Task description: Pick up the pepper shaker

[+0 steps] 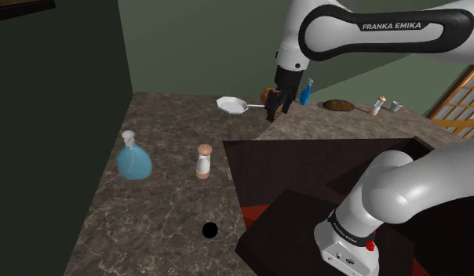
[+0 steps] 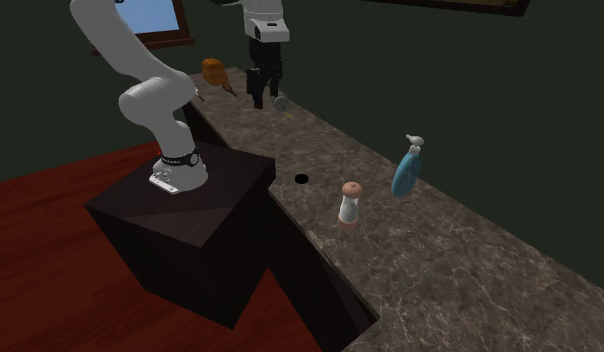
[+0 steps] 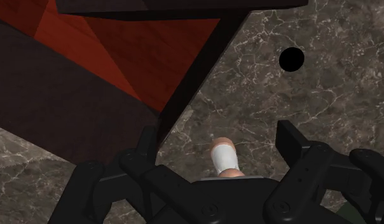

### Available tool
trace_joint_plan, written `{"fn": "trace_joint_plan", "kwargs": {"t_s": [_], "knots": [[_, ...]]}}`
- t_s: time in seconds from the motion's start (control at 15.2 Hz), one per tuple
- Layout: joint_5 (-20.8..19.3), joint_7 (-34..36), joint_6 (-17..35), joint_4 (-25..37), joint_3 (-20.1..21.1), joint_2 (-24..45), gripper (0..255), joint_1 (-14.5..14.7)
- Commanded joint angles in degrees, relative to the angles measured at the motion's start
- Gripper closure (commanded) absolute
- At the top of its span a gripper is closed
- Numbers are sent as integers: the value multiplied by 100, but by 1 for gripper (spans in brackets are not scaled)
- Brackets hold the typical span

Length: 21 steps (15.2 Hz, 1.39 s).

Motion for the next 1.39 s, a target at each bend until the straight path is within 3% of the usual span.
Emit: {"fn": "trace_joint_plan", "kwargs": {"t_s": [0.0, 0.73, 1.32], "knots": [[-32, 68, 410, -76, 69, 306, 0, 2], [-457, 757, 2178, 446, 513, 2553, 0, 9], [-1228, 1504, 2996, 1607, 593, 4583, 0, 132]]}}
